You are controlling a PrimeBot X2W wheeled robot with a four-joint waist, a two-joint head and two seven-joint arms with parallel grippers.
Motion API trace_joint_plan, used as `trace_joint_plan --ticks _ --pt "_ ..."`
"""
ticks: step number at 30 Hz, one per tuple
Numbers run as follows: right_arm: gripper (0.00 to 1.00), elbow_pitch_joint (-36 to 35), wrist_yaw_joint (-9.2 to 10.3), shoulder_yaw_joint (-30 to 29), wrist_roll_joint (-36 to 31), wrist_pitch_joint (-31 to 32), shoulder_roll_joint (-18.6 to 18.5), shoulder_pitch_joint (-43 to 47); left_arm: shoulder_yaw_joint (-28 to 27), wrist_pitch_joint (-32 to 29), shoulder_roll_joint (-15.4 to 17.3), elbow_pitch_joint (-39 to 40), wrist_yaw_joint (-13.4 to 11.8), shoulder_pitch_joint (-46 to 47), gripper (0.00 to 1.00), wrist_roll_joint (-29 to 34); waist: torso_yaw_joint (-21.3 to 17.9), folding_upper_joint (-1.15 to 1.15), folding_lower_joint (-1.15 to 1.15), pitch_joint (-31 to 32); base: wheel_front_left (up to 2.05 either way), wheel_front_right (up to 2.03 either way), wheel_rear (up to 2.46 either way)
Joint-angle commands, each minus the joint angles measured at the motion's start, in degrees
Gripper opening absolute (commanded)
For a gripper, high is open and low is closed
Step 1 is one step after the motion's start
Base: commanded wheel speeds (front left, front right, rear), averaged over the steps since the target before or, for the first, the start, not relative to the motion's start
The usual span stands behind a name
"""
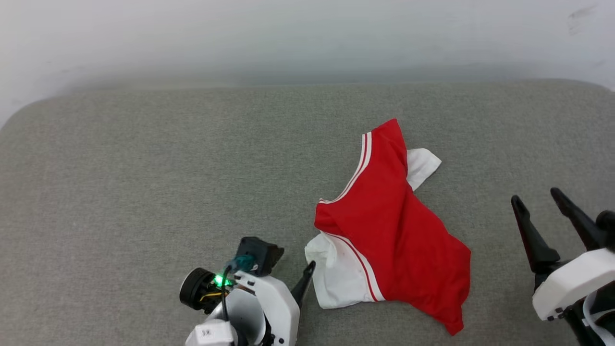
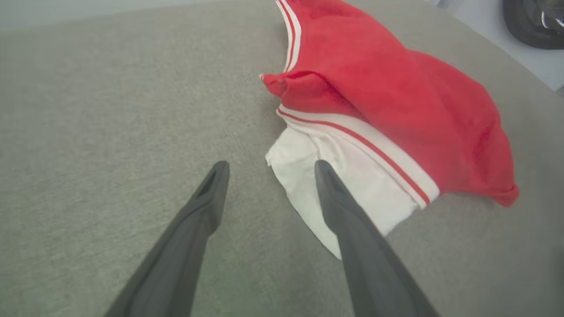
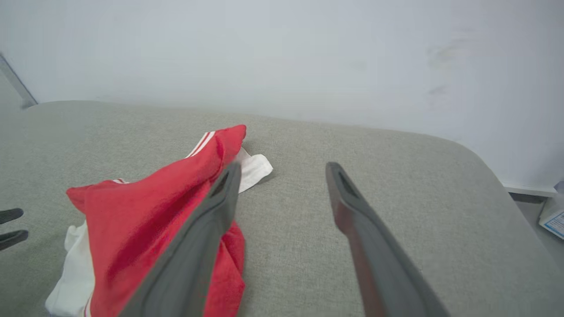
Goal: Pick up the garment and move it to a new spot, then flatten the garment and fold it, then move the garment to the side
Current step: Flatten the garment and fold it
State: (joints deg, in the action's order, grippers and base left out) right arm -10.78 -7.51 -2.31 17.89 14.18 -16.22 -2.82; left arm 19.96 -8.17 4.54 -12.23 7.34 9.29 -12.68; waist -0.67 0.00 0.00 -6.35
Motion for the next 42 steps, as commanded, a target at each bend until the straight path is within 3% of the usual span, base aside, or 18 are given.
trace_joint_plan --ticks 1,5,8,18,19,20,21,24,31,42 --pt "1.0 0.7 0.04 0.2 -0.7 -0.8 0.5 0.9 1.2 -4.1 1.0 0.1 0.1 0.9 1.0 -1.0 -1.1 0.0 0.0 -1.0 0.0 0.0 0.0" --pt "1.0 2.1 0.04 0.7 -1.7 -4.0 2.0 0.7 3.5 -16.1 2.7 3.3 0.1 5.4 1.0 -3.8 -3.1 0.0 0.0 -2.8 0.0 0.0 0.0" --pt "1.0 2.6 0.05 1.4 -2.8 -6.8 2.7 -0.5 4.3 -21.3 4.3 4.4 0.0 8.0 1.0 -3.5 -4.5 0.0 0.0 -4.2 0.0 0.0 0.0" --pt "1.0 5.9 0.05 1.8 -4.7 -14.5 4.5 -2.6 5.9 -24.2 5.3 -0.9 -1.0 11.5 1.0 -1.6 -7.6 0.0 0.0 -7.6 0.0 0.0 0.0" --pt "1.0 6.3 0.05 1.8 -4.9 -14.8 4.6 -2.7 6.3 -24.5 5.4 -1.6 -0.9 11.3 0.87 -1.7 -7.6 0.0 0.0 -7.7 0.0 0.0 0.0" --pt "1.0 6.5 0.05 1.7 -5.0 -15.1 4.7 -2.8 6.6 -24.8 5.5 -2.2 -0.8 11.0 0.25 -2.1 -7.7 0.0 0.0 -7.8 0.0 0.0 0.0" --pt "1.0 6.8 0.05 1.6 -5.0 -15.4 4.8 -2.9 7.0 -25.1 5.7 -2.7 -0.7 10.7 0.0 -2.1 -7.7 0.0 0.0 -7.8 0.0 0.0 0.0" --pt "1.0 7.6 0.05 1.5 -5.3 -16.0 5.1 -3.2 7.0 -24.0 6.3 -3.4 -1.0 10.3 0.0 -2.1 -7.3 0.0 0.0 -7.7 0.0 0.0 0.0" --pt "1.0 9.2 0.05 1.3 -6.5 -15.7 5.0 -2.1 3.6 -18.4 8.2 -0.4 -4.4 9.0 0.0 -2.1 -4.1 0.0 0.0 -4.8 0.0 0.0 0.0" --pt "1.0 11.9 0.05 1.7 -8.1 -12.4 6.2 -1.0 -9.1 -13.1 15.1 5.8 -11.1 4.2 0.0 -5.7 -1.3 0.0 0.0 -2.3 0.0 0.0 0.0"
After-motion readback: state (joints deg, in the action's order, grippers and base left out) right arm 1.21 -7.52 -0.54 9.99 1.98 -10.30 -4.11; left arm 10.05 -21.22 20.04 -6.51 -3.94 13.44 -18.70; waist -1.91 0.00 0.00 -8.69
